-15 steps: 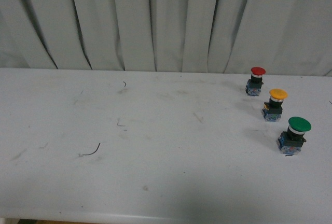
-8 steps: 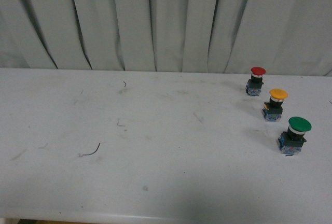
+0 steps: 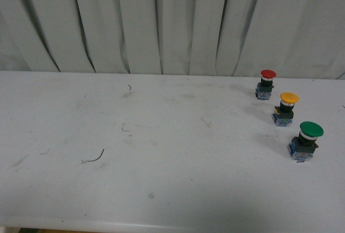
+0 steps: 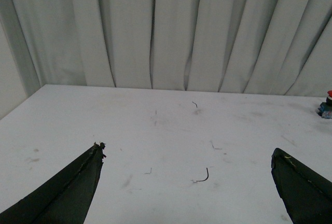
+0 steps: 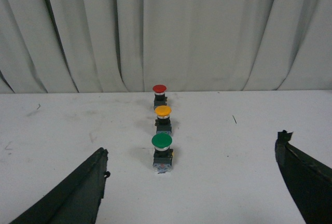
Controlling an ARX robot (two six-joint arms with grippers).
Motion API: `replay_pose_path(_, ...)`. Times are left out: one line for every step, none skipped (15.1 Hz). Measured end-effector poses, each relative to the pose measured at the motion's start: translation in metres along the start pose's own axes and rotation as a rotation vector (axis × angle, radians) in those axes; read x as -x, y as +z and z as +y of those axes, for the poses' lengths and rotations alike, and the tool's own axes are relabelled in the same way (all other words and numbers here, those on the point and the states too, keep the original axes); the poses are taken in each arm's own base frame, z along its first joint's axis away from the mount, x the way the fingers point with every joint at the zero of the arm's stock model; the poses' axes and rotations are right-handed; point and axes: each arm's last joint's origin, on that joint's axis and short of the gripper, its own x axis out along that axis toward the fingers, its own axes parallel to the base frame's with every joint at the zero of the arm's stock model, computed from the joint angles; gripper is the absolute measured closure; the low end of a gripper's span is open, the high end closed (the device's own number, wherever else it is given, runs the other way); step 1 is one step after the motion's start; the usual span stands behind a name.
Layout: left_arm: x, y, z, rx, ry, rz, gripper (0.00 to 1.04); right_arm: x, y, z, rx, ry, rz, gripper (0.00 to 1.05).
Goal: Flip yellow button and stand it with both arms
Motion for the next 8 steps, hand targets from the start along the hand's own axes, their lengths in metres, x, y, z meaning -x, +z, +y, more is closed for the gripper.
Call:
replay_pose_path(0.0000, 0.0000, 0.0000, 0.000, 0.000, 0.000, 0.07, 0.0000, 0.0000, 0.0000, 0.000, 0.000, 0.000, 0.04)
replay_pose_path(0.0000, 0.0000, 0.0000, 0.000, 0.000, 0.000, 0.07, 0.0000, 0.0000, 0.0000, 0.000, 0.000, 0.000, 0.07)
replay_pose_path(0.0000, 0.0000, 0.0000, 0.000, 0.000, 0.000, 0.07, 0.0000, 0.0000, 0.0000, 0.000, 0.000, 0.000, 0.06)
replay_pose_path(0.0000, 0.0000, 0.0000, 0.000, 0.000, 0.000, 0.07, 0.0000, 0.0000, 0.0000, 0.000, 0.000, 0.000, 0.06)
replay_pose_path(0.0000, 0.0000, 0.0000, 0.000, 0.000, 0.000, 0.07, 0.0000, 0.0000, 0.0000, 0.000, 0.000, 0.000, 0.06)
replay_pose_path(0.0000, 0.0000, 0.0000, 0.000, 0.000, 0.000, 0.07, 0.0000, 0.0000, 0.0000, 0.000, 0.000, 0.000, 0.06)
replay_pose_path(0.0000, 0.0000, 0.0000, 0.000, 0.000, 0.000, 0.07, 0.0000, 0.0000, 0.0000, 0.000, 0.000, 0.000, 0.06)
replay_pose_path(0.0000, 0.0000, 0.0000, 0.000, 0.000, 0.000, 0.07, 0.0000, 0.0000, 0.0000, 0.000, 0.000, 0.000, 0.06)
